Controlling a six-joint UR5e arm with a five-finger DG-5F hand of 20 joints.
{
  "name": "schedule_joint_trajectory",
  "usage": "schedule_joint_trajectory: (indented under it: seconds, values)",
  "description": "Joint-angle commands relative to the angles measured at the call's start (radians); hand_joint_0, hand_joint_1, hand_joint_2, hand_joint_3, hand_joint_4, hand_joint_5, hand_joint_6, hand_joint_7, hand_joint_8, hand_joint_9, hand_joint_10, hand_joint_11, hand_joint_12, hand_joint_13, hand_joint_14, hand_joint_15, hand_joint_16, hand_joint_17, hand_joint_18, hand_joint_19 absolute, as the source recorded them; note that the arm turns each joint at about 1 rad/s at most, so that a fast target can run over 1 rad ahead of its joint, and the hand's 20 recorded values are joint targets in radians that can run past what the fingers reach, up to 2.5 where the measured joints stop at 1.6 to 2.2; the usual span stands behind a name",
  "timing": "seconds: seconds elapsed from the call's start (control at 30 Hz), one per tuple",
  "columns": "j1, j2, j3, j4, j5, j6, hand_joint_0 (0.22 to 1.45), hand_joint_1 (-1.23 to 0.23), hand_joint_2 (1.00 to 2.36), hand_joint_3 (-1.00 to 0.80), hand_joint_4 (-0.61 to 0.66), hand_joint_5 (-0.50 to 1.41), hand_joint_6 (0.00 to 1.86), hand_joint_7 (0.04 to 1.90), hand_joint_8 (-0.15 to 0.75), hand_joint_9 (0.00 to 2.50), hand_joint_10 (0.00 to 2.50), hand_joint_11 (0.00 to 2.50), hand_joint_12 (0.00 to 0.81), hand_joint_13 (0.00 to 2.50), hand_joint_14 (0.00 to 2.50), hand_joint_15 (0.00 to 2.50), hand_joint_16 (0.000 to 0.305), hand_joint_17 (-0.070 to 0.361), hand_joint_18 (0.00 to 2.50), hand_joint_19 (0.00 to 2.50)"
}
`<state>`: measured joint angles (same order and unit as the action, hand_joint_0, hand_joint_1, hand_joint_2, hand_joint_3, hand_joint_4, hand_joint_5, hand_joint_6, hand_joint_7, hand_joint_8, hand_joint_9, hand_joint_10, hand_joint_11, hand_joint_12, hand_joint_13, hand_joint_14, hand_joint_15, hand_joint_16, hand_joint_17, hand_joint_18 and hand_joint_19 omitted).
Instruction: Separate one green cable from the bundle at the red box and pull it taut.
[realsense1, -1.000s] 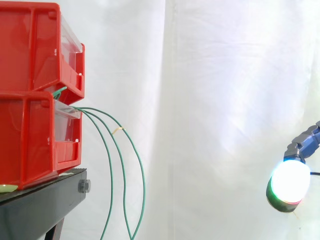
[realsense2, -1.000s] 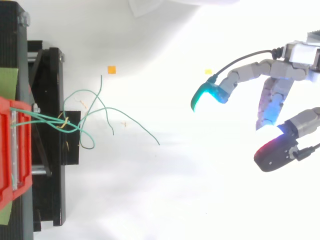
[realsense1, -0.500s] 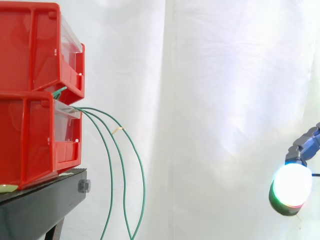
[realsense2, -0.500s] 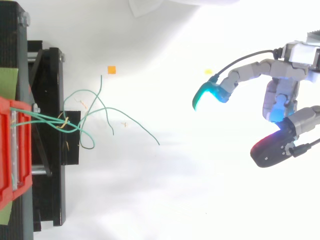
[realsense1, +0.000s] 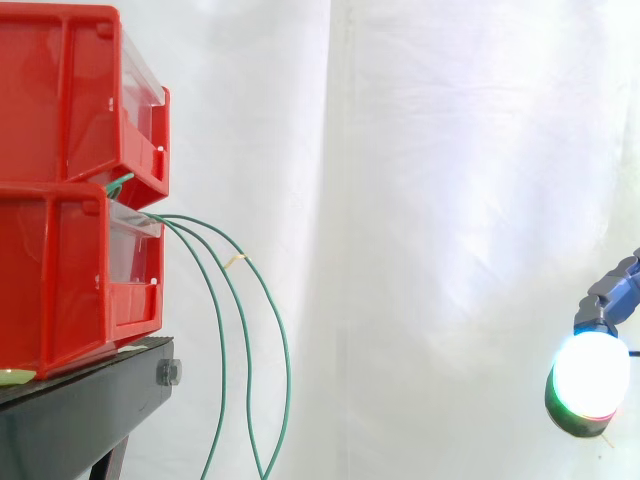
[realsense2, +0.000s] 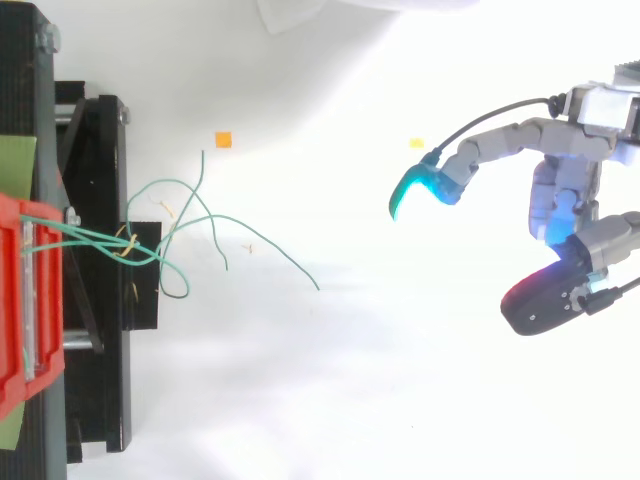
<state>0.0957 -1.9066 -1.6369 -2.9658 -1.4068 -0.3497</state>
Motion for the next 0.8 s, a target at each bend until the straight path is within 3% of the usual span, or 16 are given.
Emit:
schedule_joint_trajectory:
  seconds: [0.0,0.77]
  values:
    - [-0.001,0.001,0.000,0.001,0.000,0.000,0.69,-0.59,1.00,-0.50,0.33,-0.13,0.50,0.68,0.381,1.59,0.00,0.03,0.416,1.75,0.02,0.41,0.048,0.109,1.13,0.55]
    - [-0.001,0.000,0.000,0.001,0.000,0.000,0.70,-0.59,1.00,-0.50,0.33,-0.12,0.50,0.69,0.278,1.59,0.00,0.07,0.367,1.70,0.02,0.54,0.050,0.113,1.07,0.58]
